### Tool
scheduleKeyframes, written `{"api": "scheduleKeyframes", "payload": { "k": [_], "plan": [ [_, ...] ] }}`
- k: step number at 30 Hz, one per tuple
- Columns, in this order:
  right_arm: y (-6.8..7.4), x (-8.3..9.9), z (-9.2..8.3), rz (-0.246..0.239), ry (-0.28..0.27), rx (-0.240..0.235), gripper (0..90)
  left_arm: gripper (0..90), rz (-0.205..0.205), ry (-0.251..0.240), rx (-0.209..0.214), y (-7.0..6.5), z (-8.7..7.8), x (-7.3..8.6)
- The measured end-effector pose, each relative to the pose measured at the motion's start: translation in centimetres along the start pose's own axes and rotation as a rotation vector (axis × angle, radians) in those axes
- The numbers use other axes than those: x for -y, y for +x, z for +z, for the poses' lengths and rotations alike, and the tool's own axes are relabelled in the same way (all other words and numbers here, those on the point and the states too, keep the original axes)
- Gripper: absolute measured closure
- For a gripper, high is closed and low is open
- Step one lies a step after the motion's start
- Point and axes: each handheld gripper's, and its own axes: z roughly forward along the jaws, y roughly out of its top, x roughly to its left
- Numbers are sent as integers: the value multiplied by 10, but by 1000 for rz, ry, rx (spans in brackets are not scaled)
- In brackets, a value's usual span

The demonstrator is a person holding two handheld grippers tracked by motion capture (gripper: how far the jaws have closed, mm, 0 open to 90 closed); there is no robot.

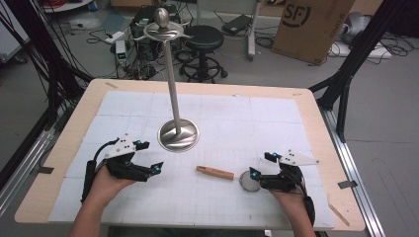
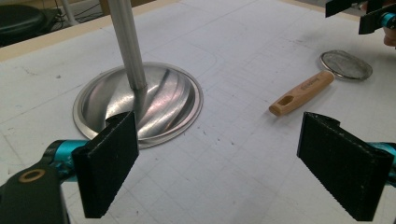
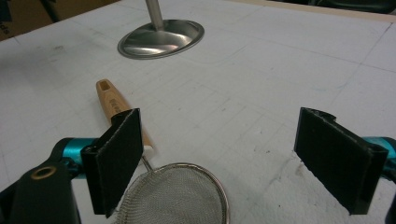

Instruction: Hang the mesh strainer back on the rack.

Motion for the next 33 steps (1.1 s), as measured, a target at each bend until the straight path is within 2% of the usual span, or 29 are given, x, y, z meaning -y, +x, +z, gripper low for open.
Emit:
{"api": "scheduleKeyframes", "payload": {
  "k": [6,15,21,23,24,27,28,31,33],
  "plan": [
    [0,-2,1,4,6,-12,147,134,-7,-11,5,3,0,2],
    [7,-12,0,-46,-18,-25,148,134,-18,-26,-2,4,-4,2],
    [13,-18,2,-53,12,-74,149,134,-16,-28,-8,4,-6,1],
    [17,-19,6,-67,31,-83,149,134,-17,-29,-7,3,-7,1],
    [20,-20,10,-90,69,-100,149,134,-18,-32,-6,3,-7,1],
    [23,-22,14,-119,90,-105,150,134,-12,-29,1,3,-7,1],
    [24,-25,18,-143,115,-113,159,134,-12,-25,-1,3,-6,1],
    [27,-28,22,-158,145,-115,162,134,-7,-18,-1,3,-5,2],
    [30,-32,29,-196,182,-100,164,134,-7,-19,0,2,-5,2]
  ]
}}
